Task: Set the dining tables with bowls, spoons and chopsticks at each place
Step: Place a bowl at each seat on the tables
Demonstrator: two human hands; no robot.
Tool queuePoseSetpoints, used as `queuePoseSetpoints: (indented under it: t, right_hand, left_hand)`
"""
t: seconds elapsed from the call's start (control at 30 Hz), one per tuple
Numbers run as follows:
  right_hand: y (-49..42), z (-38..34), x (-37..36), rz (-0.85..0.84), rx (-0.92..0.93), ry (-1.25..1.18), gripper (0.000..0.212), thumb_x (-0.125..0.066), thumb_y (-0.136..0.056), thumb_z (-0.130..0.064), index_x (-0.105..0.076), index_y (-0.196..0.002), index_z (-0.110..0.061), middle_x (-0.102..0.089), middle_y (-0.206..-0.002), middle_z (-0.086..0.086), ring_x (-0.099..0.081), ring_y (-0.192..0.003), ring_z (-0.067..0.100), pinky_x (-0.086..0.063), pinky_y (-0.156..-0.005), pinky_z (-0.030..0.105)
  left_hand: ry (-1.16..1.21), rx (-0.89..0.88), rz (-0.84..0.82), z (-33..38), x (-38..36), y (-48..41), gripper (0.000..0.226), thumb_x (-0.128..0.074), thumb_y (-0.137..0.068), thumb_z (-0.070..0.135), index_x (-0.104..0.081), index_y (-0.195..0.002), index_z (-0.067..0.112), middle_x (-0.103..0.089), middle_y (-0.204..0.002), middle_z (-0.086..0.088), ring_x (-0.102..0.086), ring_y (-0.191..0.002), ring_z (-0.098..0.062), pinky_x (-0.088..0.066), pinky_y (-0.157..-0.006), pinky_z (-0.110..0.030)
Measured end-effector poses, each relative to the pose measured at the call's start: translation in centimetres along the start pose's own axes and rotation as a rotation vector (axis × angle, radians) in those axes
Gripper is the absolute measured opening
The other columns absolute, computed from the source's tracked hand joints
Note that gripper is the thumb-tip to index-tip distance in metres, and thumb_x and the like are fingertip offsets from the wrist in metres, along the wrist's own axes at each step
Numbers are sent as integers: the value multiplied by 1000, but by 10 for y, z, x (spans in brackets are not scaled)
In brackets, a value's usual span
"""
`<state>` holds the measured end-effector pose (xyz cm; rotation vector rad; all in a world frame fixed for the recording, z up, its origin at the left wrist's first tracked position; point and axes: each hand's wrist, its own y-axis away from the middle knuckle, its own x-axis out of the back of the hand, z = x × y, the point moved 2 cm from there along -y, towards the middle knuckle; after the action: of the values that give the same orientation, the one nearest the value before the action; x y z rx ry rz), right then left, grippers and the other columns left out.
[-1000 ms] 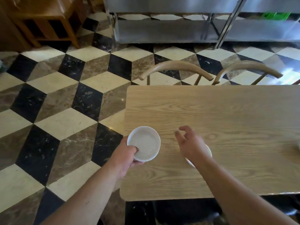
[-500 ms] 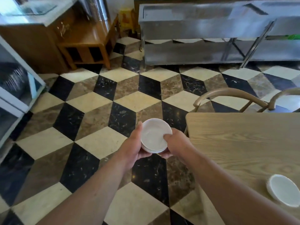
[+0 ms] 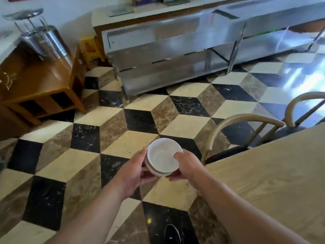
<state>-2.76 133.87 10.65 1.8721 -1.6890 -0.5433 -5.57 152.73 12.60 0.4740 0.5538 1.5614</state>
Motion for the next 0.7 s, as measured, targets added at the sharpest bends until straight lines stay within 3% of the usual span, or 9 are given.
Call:
queuePoseSetpoints:
  t: [0.13, 0.3, 0.43, 0.53, 0.7]
  right_hand:
    - [-63, -77, 7, 41, 1, -92, 29, -45, -104, -28, -56, -131, -23, -70, -114, 18, -80, -82, 39, -68, -63, 47]
    - [-129, -167, 22, 145, -8, -135, 25, -46, -107, -33, -50, -131, -28, -72, -110, 15, -82, -72, 30, -66, -58, 40]
    - [-175, -221, 44, 364, 45, -122, 33, -47, -110, -37, -53, -141, -29, -67, -111, 3, -78, -83, 26, -64, -55, 32]
    - [-194, -240, 60, 537, 98, -213, 28, -50, -109, -36, -59, -135, -29, -73, -105, 5, -74, -78, 23, -57, -50, 24]
    - [-180, -226, 90, 835, 102, -378, 15, -52, -103, -31, -61, -111, -39, -70, -107, 4, -71, -91, 27, -58, -61, 30]
  left_hand:
    - [-60, -35, -71, 82, 6, -78, 34, -51, -108, 55, -75, -124, 38, -69, -131, -5, -73, -116, -24, -68, -80, -43]
    - [-94, -28, -199, 176, 4, -169, 35, -54, -108, 48, -66, -135, 27, -69, -132, -14, -74, -114, -33, -67, -73, -39]
    - [-233, -35, -378, 251, -9, -242, 27, -57, -108, 42, -57, -134, 34, -71, -131, -12, -81, -102, -29, -68, -71, -38]
    - [-355, -78, -521, 296, -37, -291, 29, -61, -106, 43, -57, -134, 36, -71, -127, -11, -83, -88, -23, -67, -67, -34]
    - [-462, -35, -706, 320, -113, -341, 29, -64, -104, 29, -58, -132, 33, -67, -126, -14, -77, -100, -38, -67, -70, -42]
